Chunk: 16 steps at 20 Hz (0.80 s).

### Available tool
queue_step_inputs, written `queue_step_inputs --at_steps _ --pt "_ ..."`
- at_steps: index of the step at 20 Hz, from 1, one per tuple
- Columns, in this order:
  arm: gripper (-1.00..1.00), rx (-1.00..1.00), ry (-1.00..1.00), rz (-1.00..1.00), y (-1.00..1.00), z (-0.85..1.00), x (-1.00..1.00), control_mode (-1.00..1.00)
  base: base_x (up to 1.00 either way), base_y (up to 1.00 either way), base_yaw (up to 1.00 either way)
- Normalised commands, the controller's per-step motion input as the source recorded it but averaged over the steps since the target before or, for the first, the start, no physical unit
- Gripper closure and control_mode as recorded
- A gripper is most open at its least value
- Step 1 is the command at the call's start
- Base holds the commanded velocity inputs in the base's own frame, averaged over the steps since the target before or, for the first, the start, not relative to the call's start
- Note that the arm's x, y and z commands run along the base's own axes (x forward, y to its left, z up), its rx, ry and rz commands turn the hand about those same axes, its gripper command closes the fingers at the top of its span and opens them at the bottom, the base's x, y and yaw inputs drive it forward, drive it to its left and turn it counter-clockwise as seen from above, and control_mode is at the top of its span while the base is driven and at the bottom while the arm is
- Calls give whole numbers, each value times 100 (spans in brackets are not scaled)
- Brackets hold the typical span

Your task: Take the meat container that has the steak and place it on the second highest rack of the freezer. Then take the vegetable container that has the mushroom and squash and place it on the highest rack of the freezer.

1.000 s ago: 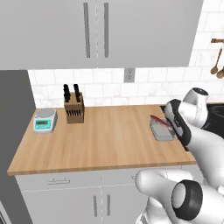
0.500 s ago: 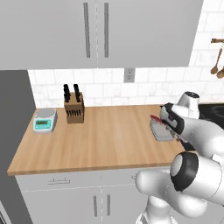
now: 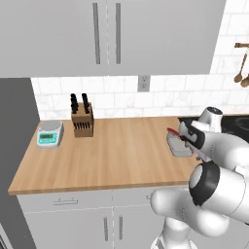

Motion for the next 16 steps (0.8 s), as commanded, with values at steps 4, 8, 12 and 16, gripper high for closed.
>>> queue_step_inputs --at_steps 4,8,12,16 --pt "-100 0 0 0 0 -11 53 -100 0 0 0" --pt "-100 0 1 0 -2 -22 16 -100 0 0 0" --pt "-100 0 5 0 0 -38 15 -100 0 0 0" --pt "-100 0 3 0 0 -31 6 -100 0 0 0"
